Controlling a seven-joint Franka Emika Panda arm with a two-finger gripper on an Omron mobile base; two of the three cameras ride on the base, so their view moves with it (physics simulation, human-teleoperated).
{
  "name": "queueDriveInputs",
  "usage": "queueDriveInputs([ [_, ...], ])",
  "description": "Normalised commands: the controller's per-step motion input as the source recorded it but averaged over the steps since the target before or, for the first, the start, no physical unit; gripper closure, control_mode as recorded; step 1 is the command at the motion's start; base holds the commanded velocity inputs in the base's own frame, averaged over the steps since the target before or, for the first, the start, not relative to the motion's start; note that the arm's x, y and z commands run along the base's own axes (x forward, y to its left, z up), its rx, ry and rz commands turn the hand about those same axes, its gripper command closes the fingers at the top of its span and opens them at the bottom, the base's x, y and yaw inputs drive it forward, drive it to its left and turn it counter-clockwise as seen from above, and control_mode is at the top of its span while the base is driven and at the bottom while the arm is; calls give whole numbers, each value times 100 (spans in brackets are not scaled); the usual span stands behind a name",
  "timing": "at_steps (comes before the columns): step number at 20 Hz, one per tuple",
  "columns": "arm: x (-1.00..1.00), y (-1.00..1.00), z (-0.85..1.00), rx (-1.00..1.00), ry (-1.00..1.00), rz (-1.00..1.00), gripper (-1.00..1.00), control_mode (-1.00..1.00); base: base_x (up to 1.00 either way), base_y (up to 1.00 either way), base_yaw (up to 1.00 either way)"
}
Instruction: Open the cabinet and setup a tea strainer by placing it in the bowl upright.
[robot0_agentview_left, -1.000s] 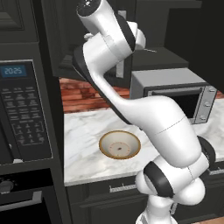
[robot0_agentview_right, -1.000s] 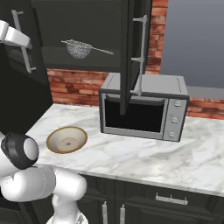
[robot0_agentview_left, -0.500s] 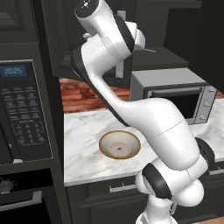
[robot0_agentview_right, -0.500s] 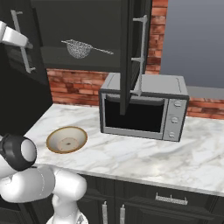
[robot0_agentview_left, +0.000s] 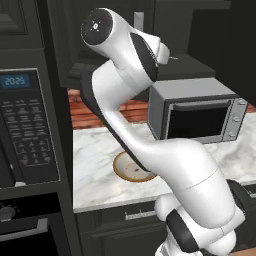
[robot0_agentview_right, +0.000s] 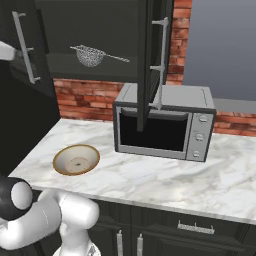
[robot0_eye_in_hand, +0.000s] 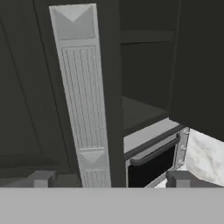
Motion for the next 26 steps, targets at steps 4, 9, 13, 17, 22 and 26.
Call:
queueDriveInputs([
  [4,-36,-34,3,21,-2,21,-100,-100,0,0,0],
  [9,-32,-59,0,23,0,23,-100,-100,0,0,0],
  [13,-33,-42,0,22,0,30,-100,-100,0,0,0],
  [17,-3,-50,-16,36,6,25,-100,-100,0,0,0],
  [22,0,-40,-34,54,13,29,-100,-100,0,0,0],
  [26,1,-1,-28,40,12,30,-100,-100,0,0,0],
])
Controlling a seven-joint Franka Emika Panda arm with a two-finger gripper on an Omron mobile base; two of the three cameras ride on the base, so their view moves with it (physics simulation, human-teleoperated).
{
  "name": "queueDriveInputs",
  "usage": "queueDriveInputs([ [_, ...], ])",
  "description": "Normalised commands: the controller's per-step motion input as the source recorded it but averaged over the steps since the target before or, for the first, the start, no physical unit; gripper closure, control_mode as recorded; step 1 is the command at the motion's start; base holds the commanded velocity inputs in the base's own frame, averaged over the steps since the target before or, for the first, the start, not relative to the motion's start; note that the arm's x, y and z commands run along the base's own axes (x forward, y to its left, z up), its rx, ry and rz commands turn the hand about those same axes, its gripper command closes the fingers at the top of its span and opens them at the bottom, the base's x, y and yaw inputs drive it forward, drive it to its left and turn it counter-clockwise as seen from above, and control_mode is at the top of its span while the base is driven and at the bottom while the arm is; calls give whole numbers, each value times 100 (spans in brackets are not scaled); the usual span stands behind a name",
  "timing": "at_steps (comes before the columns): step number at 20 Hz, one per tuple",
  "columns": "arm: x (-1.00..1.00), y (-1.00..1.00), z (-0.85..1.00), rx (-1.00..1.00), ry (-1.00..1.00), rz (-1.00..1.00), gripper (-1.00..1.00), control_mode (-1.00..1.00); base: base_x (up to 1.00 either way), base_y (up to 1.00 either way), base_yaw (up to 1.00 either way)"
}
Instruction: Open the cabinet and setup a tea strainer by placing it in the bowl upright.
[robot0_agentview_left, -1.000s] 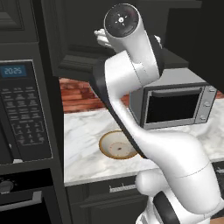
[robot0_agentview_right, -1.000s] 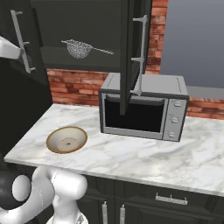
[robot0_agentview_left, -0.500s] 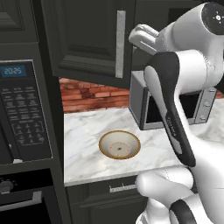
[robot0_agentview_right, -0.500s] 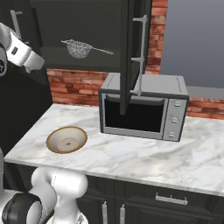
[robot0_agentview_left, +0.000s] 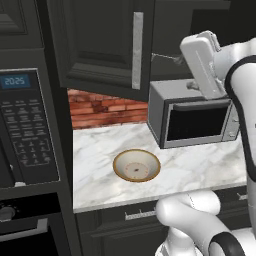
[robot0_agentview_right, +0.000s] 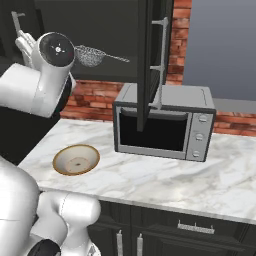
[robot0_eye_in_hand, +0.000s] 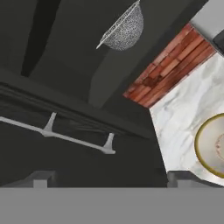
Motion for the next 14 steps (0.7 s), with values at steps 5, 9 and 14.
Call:
queueDriveInputs([
  [5,20,0,-24,26,21,24,-100,-100,0,0,0],
  [9,17,0,-1,22,17,24,-100,-100,0,0,0],
  [14,22,2,-3,19,21,23,-100,-100,0,0,0],
])
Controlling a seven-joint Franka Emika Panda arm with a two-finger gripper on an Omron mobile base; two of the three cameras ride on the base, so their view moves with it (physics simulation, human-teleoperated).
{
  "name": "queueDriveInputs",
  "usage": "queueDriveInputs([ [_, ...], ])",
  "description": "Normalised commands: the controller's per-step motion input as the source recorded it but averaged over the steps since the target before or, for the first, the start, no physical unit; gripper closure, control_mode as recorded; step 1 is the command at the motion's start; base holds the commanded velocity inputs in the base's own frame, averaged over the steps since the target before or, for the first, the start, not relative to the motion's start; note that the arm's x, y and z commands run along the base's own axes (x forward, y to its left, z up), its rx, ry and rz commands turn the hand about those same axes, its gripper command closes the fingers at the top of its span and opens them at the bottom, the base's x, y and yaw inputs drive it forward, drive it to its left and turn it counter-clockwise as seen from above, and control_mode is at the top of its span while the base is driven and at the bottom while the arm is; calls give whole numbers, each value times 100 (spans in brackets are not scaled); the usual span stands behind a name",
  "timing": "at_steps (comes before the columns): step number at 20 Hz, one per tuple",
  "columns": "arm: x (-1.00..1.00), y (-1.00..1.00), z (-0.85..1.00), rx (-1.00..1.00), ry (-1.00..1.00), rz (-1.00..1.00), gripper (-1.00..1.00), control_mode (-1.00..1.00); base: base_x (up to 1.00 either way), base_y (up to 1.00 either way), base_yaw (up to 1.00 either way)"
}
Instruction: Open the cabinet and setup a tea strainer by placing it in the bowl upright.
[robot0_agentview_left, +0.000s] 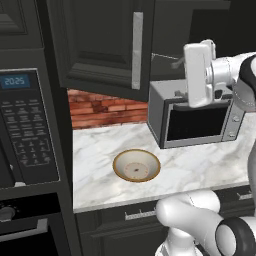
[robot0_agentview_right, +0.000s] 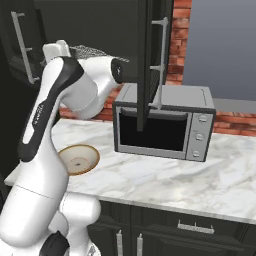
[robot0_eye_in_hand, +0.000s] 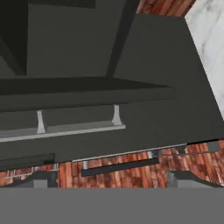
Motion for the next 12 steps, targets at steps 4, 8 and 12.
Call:
queueDriveInputs([
  [4,25,6,-11,6,15,16,-100,-100,0,0,0],
  [8,32,3,-6,3,12,10,-100,-100,0,0,0],
  [12,33,0,-1,7,14,8,-100,-100,0,0,0],
])
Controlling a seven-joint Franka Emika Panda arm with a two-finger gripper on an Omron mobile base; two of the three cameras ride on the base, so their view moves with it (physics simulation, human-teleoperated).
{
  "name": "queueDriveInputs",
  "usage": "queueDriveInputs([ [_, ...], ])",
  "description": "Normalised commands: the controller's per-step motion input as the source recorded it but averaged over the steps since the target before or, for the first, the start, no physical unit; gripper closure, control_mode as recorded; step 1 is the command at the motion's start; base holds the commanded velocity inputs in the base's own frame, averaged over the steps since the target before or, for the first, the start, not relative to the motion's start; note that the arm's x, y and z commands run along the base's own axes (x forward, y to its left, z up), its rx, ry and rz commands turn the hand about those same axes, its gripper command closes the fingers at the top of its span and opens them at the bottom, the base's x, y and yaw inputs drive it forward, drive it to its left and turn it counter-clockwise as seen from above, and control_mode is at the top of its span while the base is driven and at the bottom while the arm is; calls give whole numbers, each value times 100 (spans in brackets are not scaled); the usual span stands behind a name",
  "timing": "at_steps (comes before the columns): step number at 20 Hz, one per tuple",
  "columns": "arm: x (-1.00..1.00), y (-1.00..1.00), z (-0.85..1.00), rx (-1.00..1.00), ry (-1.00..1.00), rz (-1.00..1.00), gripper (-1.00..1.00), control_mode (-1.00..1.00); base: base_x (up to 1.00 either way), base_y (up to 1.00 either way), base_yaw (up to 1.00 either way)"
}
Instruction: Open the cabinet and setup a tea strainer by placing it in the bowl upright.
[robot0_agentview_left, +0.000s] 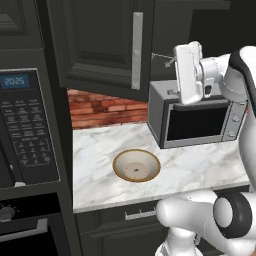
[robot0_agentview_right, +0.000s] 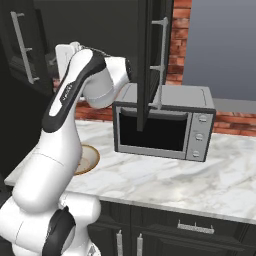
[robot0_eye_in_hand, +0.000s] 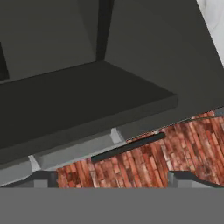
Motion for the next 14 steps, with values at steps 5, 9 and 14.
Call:
queueDriveInputs([
  [5,28,12,-7,2,11,5,-100,-100,0,0,0],
  [9,30,29,-15,0,9,3,-100,-100,0,0,0],
  [14,35,16,-20,0,6,2,-100,-100,0,0,0],
])
